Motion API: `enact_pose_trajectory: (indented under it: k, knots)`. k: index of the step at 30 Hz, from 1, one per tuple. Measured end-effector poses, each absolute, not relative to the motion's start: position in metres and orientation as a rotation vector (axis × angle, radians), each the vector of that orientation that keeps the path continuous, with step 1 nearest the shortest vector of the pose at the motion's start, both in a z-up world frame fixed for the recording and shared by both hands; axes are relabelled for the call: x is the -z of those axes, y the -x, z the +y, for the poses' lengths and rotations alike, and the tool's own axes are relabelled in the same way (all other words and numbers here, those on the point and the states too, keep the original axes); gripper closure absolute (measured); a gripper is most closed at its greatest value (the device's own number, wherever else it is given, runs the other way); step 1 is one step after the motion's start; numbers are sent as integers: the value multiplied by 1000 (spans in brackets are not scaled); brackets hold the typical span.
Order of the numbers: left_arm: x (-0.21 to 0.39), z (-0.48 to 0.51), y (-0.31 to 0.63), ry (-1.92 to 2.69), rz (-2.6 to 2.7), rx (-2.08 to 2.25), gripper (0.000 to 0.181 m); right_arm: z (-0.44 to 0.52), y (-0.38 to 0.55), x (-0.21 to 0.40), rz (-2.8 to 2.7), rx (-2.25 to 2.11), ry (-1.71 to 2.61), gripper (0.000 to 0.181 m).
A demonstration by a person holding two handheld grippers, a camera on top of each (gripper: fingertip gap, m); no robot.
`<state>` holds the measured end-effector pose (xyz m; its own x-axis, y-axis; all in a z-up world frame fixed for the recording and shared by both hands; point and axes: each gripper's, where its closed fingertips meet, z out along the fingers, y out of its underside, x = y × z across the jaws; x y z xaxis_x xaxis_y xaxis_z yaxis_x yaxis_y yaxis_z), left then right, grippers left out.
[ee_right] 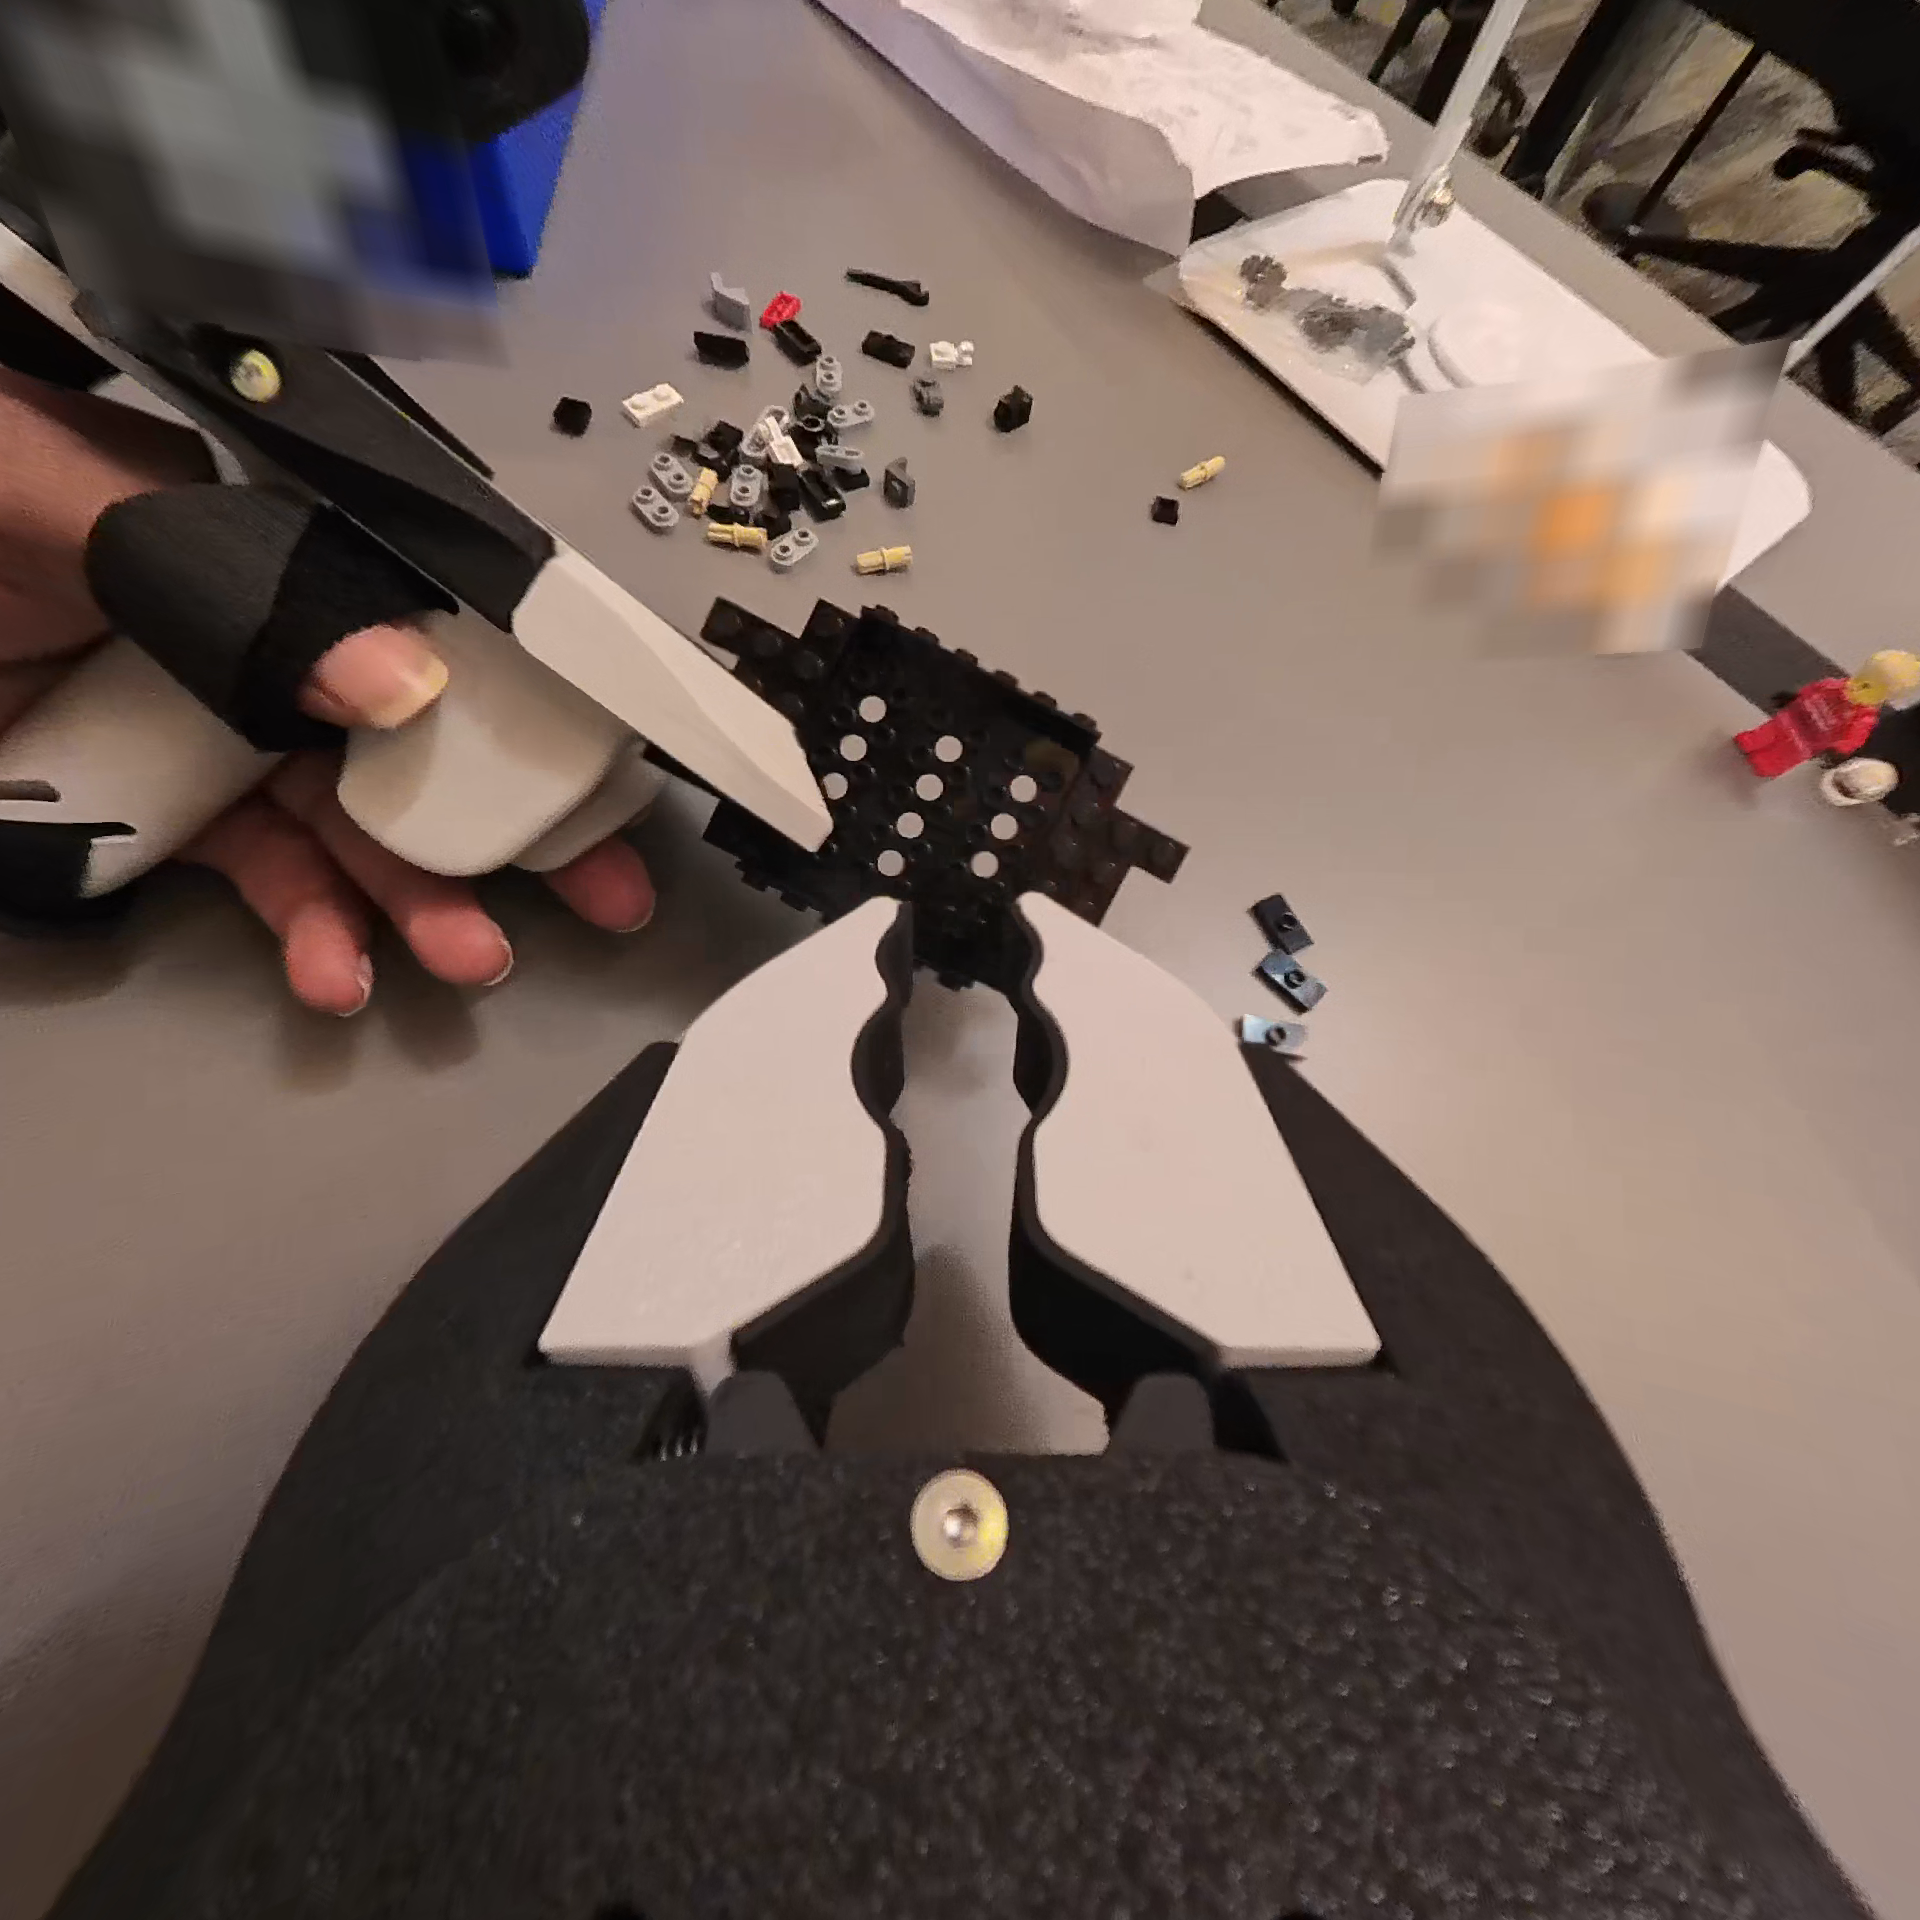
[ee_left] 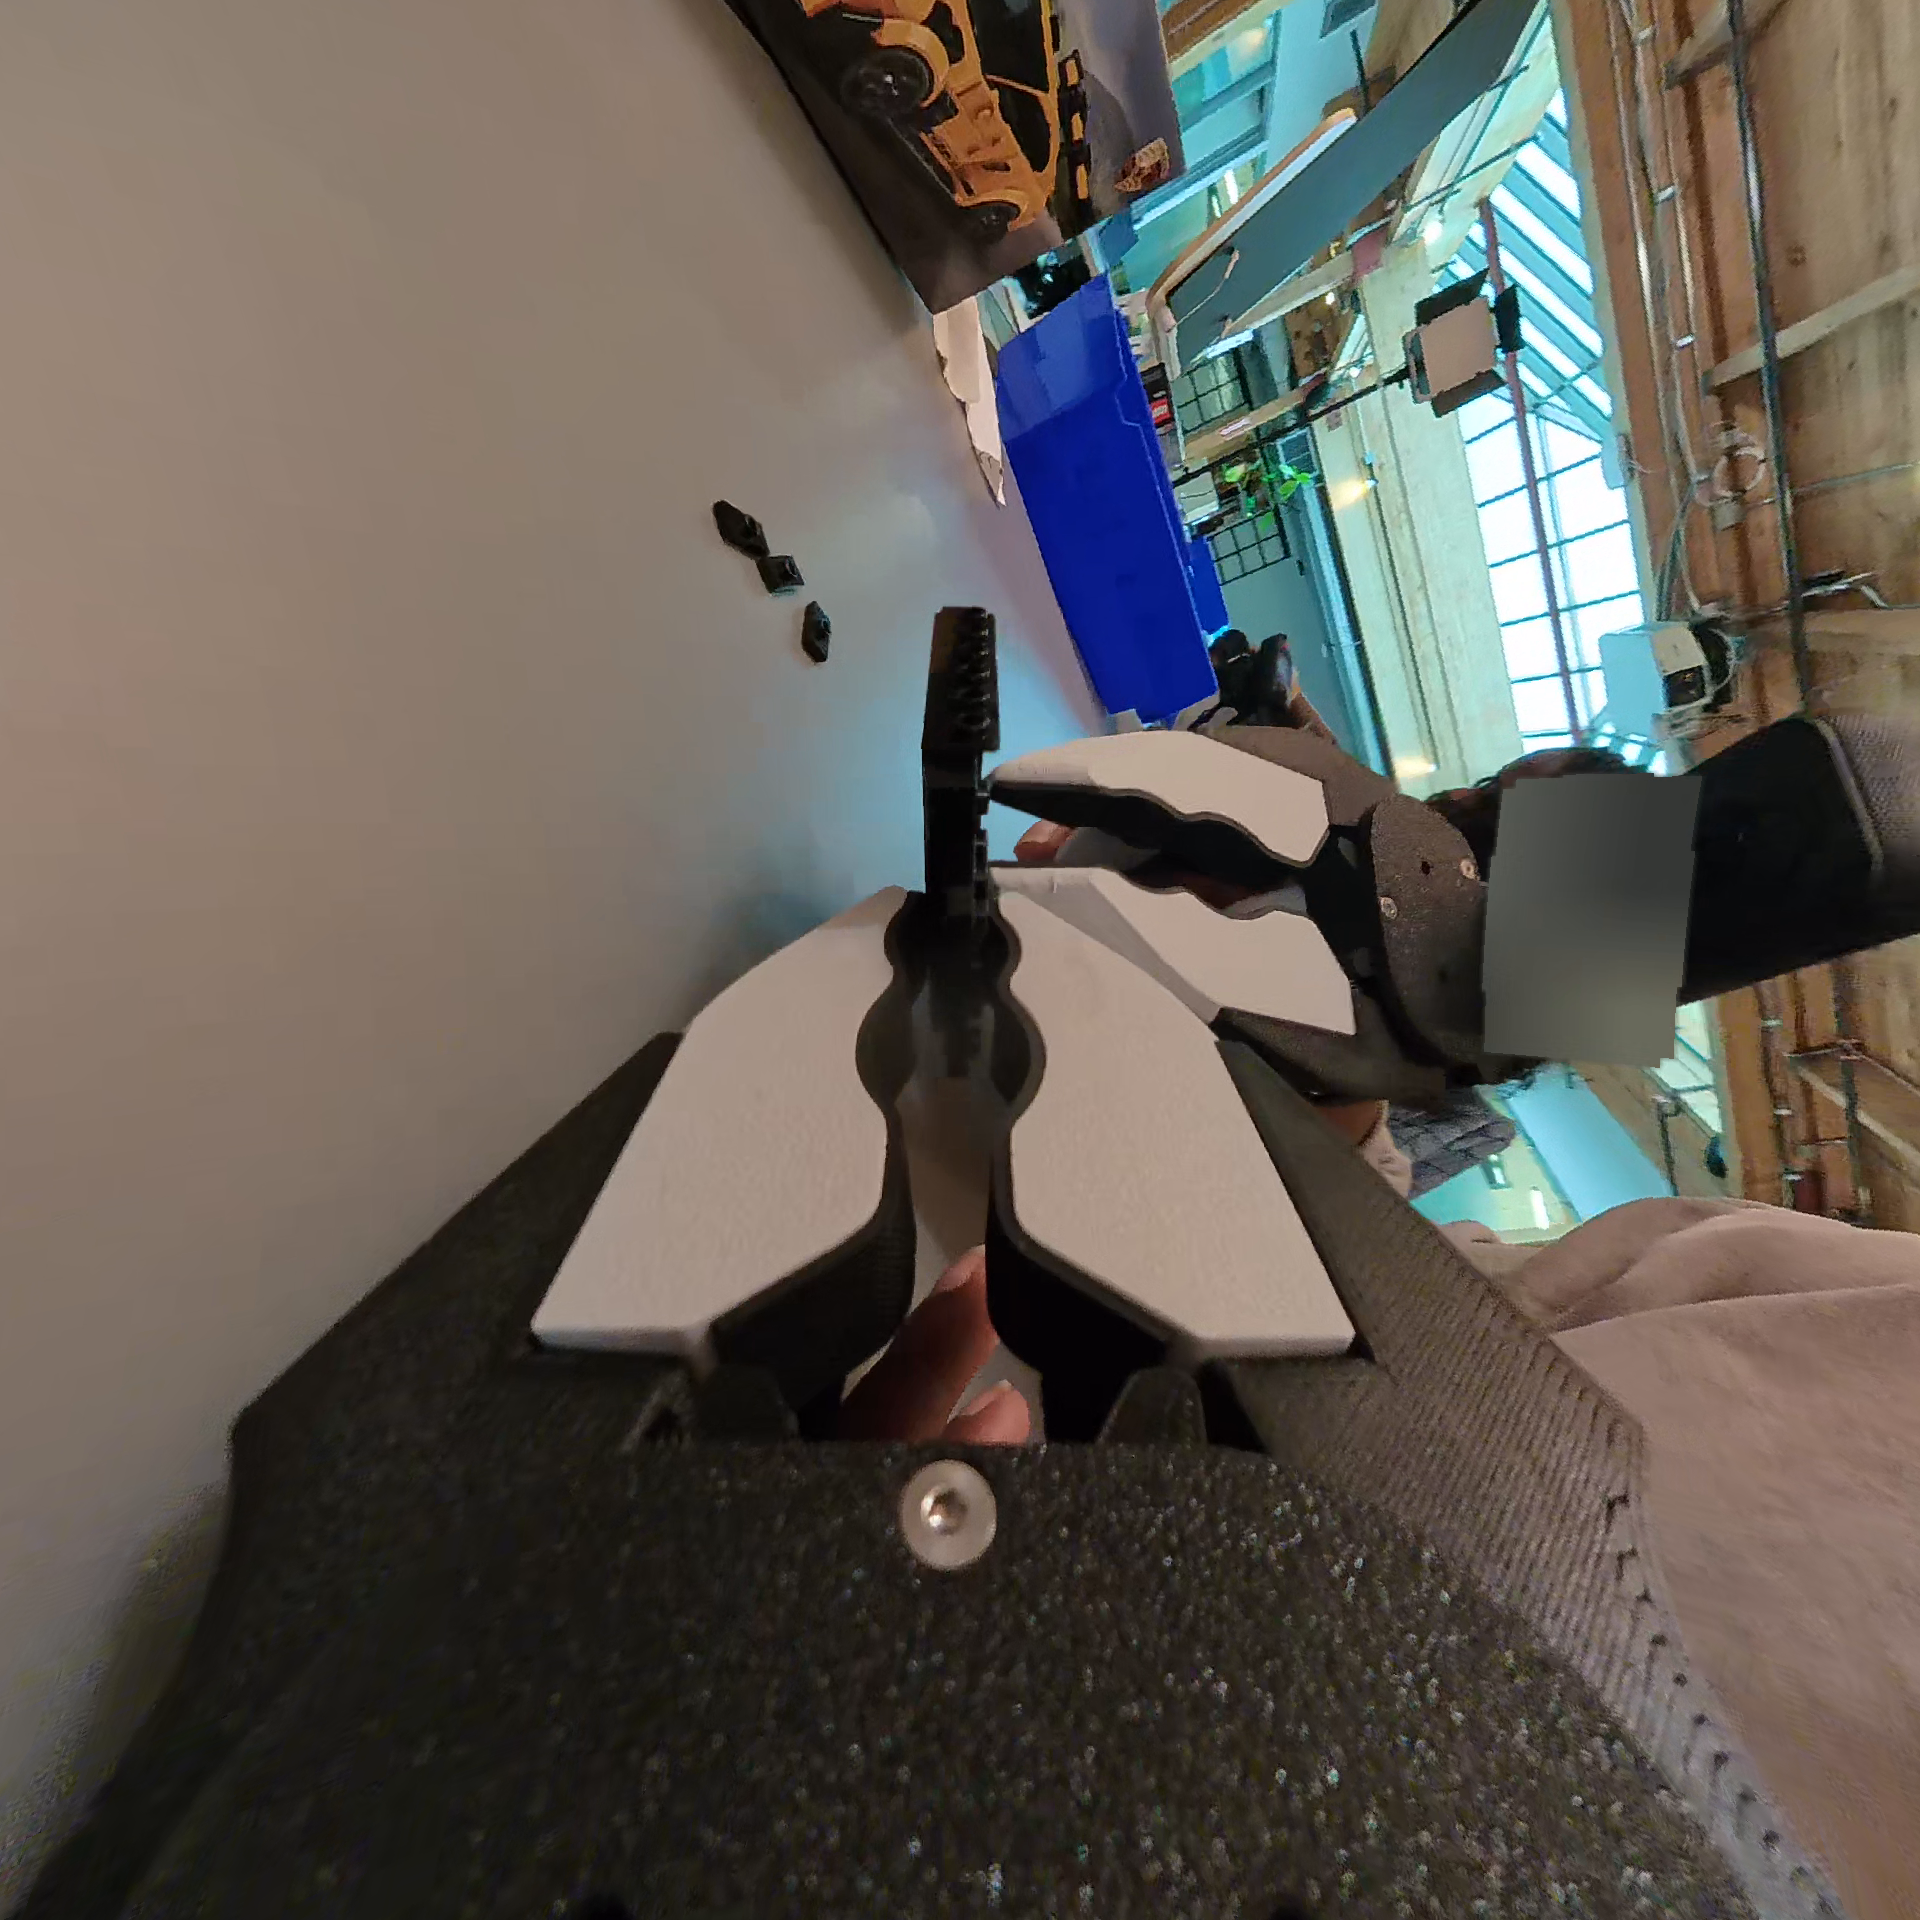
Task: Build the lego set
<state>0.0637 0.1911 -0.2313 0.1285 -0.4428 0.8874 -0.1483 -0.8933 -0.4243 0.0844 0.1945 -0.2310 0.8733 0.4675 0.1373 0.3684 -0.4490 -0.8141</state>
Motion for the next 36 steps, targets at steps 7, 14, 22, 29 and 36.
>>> enact_pose_trajectory:
  k: [7, 14, 22, 29, 36]
  knots:
    - [226, 190, -65, 2101, 641, 1729, 171, 196, -81, 230, -533, -205, 2108, 173]
    - [221, 194, -65, 2050, 641, 1687, 171, 198, -82, 224, -489, -226, 2078, 175]
    - [226, 197, -64, 2081, 613, 1672, 172, 200, -88, 222, -531, -108, 2063, 176]
    - [231, 195, -65, 2135, 585, 1679, 171, 201, -89, 234, -548, -33, 2115, 175]
    - [237, 196, -65, 2182, 543, 1705, 171, 201, -87, 243, -543, -68, 2153, 171]
